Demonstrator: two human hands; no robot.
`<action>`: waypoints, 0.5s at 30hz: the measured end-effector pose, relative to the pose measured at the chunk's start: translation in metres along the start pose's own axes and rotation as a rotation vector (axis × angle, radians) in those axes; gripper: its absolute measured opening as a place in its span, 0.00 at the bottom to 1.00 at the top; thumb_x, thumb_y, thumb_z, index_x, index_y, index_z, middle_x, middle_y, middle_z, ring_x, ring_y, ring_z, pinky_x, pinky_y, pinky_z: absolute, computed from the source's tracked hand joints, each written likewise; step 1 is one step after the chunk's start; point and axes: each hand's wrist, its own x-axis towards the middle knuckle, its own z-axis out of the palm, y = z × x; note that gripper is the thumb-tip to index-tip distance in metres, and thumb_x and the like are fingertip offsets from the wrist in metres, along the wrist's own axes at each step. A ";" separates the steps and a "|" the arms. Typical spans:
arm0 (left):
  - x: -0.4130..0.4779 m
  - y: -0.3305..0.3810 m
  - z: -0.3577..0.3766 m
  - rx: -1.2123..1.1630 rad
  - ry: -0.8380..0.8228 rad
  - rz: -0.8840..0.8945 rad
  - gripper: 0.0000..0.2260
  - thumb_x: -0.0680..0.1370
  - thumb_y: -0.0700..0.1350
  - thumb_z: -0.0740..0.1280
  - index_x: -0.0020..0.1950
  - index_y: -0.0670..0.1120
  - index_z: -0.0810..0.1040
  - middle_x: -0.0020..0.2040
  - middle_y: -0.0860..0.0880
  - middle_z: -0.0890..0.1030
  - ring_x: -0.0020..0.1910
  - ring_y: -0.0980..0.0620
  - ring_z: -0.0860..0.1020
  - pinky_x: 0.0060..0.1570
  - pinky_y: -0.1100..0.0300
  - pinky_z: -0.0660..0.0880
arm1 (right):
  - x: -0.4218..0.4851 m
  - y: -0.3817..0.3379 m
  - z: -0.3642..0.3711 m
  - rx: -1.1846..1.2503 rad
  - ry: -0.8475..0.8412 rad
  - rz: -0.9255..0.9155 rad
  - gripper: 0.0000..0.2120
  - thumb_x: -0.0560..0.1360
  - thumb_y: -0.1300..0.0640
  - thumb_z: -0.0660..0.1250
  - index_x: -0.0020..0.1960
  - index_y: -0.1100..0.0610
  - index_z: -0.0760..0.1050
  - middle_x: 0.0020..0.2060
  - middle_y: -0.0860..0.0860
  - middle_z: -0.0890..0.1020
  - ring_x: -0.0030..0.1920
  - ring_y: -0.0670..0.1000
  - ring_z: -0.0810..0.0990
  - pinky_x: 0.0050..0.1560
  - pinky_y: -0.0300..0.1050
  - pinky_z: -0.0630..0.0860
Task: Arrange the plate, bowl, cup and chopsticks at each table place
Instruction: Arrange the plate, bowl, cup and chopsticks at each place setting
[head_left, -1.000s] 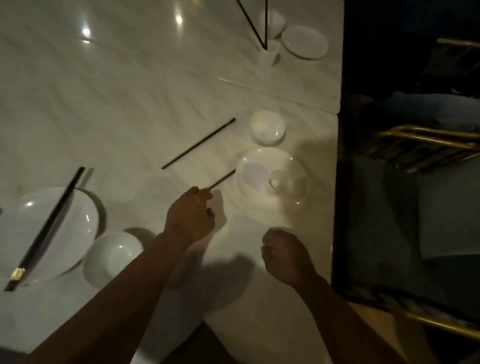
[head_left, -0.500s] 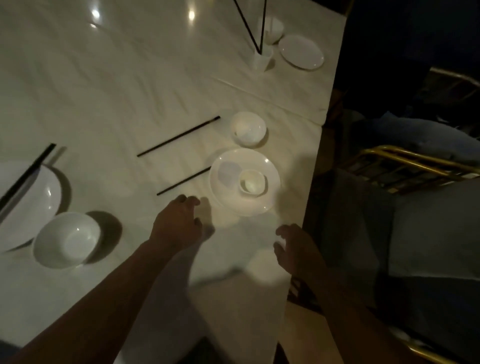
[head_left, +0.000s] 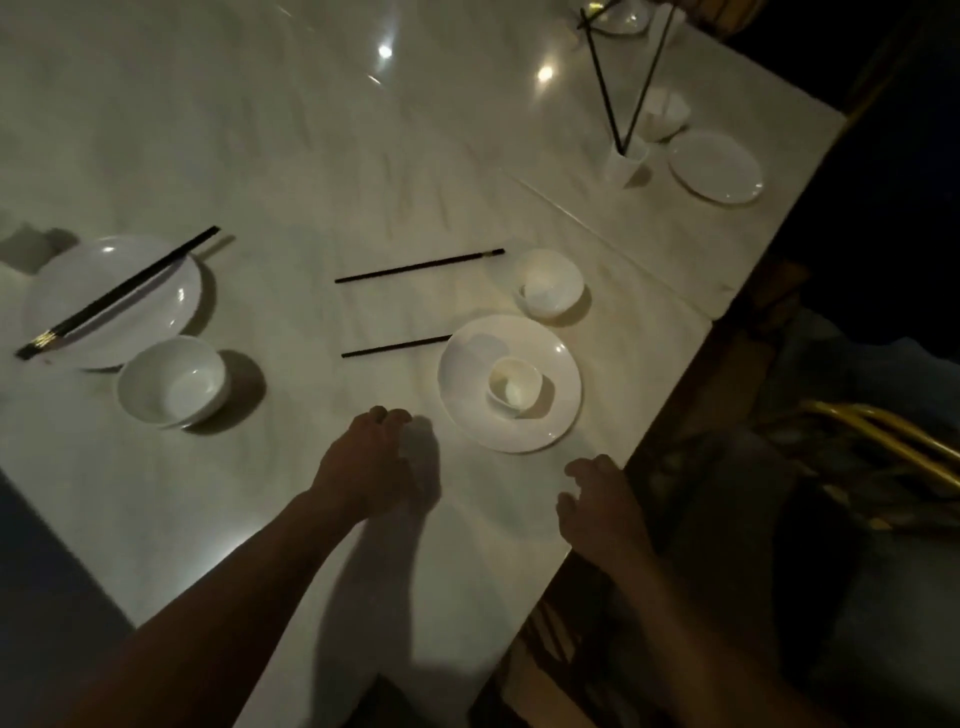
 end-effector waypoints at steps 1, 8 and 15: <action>-0.007 0.006 0.003 -0.009 0.009 -0.025 0.28 0.70 0.46 0.72 0.69 0.47 0.68 0.61 0.46 0.73 0.59 0.45 0.74 0.51 0.53 0.76 | 0.003 0.003 -0.003 -0.020 -0.017 -0.025 0.17 0.76 0.53 0.66 0.65 0.53 0.73 0.60 0.50 0.72 0.63 0.51 0.72 0.62 0.45 0.73; -0.046 0.031 0.018 -0.073 -0.003 -0.139 0.31 0.73 0.46 0.69 0.74 0.47 0.61 0.64 0.45 0.72 0.61 0.44 0.75 0.55 0.52 0.76 | 0.026 0.006 -0.040 -0.056 -0.198 -0.152 0.19 0.76 0.52 0.67 0.65 0.55 0.73 0.61 0.52 0.74 0.62 0.52 0.74 0.62 0.44 0.73; -0.044 0.052 -0.005 -0.126 0.078 -0.120 0.35 0.72 0.51 0.69 0.75 0.48 0.58 0.65 0.46 0.71 0.60 0.45 0.75 0.56 0.52 0.75 | 0.042 -0.002 -0.086 -0.117 -0.194 -0.140 0.18 0.75 0.50 0.68 0.62 0.54 0.75 0.59 0.53 0.76 0.57 0.52 0.78 0.58 0.46 0.76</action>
